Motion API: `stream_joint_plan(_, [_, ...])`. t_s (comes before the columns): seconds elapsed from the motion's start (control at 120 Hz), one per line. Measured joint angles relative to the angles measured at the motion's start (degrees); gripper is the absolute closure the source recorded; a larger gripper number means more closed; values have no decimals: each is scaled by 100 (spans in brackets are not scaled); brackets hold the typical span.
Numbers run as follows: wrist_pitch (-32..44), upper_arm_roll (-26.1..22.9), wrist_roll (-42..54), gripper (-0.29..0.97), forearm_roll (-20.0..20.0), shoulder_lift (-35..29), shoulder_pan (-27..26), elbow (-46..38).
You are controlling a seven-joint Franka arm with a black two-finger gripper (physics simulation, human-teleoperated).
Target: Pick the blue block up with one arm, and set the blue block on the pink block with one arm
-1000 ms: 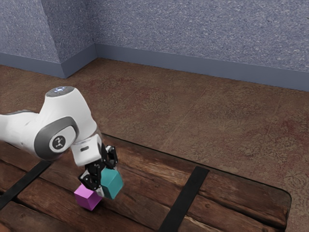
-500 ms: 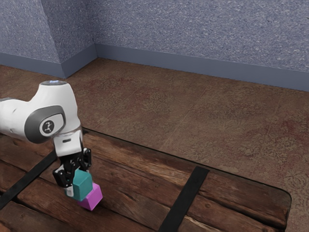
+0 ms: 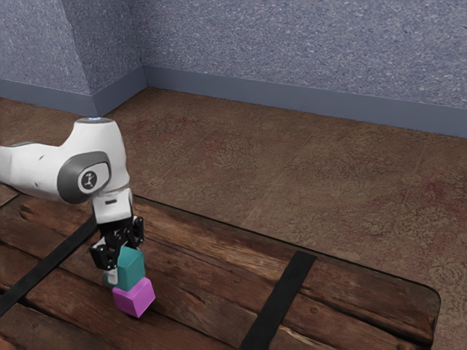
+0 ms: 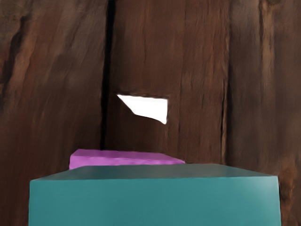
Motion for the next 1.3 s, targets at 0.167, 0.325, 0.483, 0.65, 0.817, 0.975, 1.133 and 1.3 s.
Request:
stream_joint_plan(0.167, [246, -4, 93, 32, 213, -110, -1, -53])
stream_joint_plan(0.325, [526, -7, 160, 33, 280, -132, -52, -208])
stream_joint_plan(0.483, [707, -11, 215, 33, 247, -324, -67, -450])
stream_joint_plan(0.65, [790, -8, 268, 33, 220, -470, -24, -635])
stream_joint_plan(0.817, [819, -15, 315, 33, 176, -627, -71, -783])
stream_joint_plan(0.975, [832, -9, 368, 33, 84, -636, -38, -779])
stream_joint_plan(1.133, [844, 1, 433, 33, 88, -565, -2, -678])
stream_joint_plan(1.3, [836, 2, 506, 25, 87, -514, 0, -627])
